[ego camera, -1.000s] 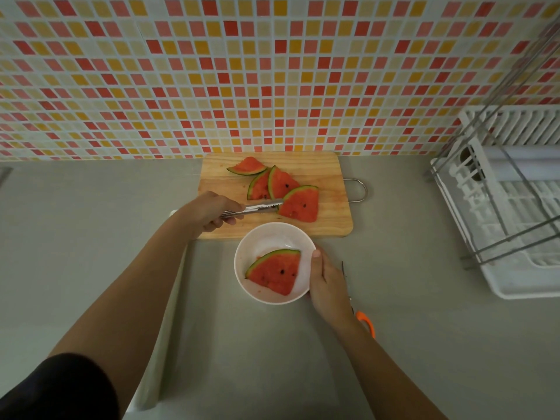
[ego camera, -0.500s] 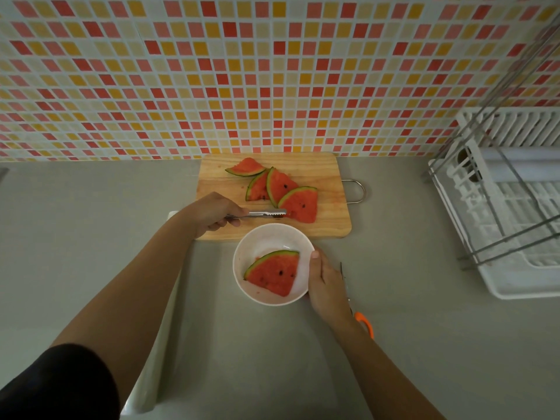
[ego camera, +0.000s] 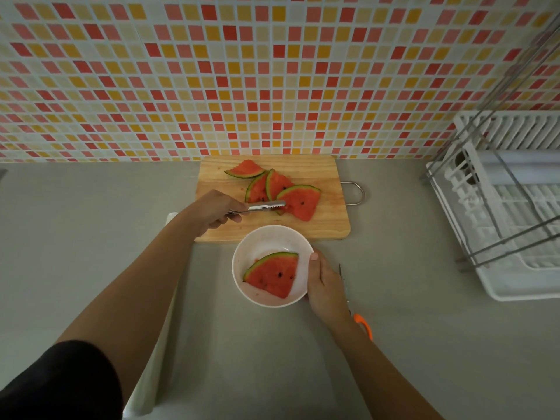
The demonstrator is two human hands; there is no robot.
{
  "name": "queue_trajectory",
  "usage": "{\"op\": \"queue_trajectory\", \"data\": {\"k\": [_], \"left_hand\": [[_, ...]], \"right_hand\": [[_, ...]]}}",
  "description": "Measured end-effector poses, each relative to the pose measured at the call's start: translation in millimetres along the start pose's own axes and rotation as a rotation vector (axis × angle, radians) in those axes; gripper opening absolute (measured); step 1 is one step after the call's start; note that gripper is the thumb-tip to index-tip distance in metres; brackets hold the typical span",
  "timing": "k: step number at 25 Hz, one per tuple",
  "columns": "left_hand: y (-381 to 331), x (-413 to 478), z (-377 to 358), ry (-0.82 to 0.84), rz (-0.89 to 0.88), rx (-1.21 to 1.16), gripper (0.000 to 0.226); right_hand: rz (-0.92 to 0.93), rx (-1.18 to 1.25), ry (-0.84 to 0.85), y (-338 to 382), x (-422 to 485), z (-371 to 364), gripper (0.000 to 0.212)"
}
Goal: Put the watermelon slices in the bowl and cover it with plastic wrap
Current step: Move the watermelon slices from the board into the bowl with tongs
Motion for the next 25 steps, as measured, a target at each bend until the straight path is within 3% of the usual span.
{"op": "queue_trajectory", "data": {"k": [7,12,17,25], "left_hand": [[1.4,-6.1,-0.2,-0.049,-0.022,-0.066,0.023],[-25.9,-23.7,15.9,-0.052,-0.052,0.258,0.022],[-73.4,-28.8,36.5,-0.282,-0.334,0.325,0.021],[-45.4,9.5,-12.0,-0.093,-0.226,0.127,0.022]], "right_hand": [[-0.007,0.010,0.019,2.0,-0.5,-1.5,0.031],[-0.020,-0.004,0.020,0.2,-1.1,-0.5,0.032],[-0.022,0.018,0.014,1.7,-1.9,0.0,0.030],[-0.013,0.019,0.019,-0.1,-0.3,-1.5,0.031]]}}
Point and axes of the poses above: each hand's wrist, its own x-axis towards the middle knuckle, its own z-axis out of the back of the hand, y = z × x, the point moved 10 cm from there along x, towards the middle knuckle, and after that the axes turned 2 degrees about z, right-handed, at the moved point
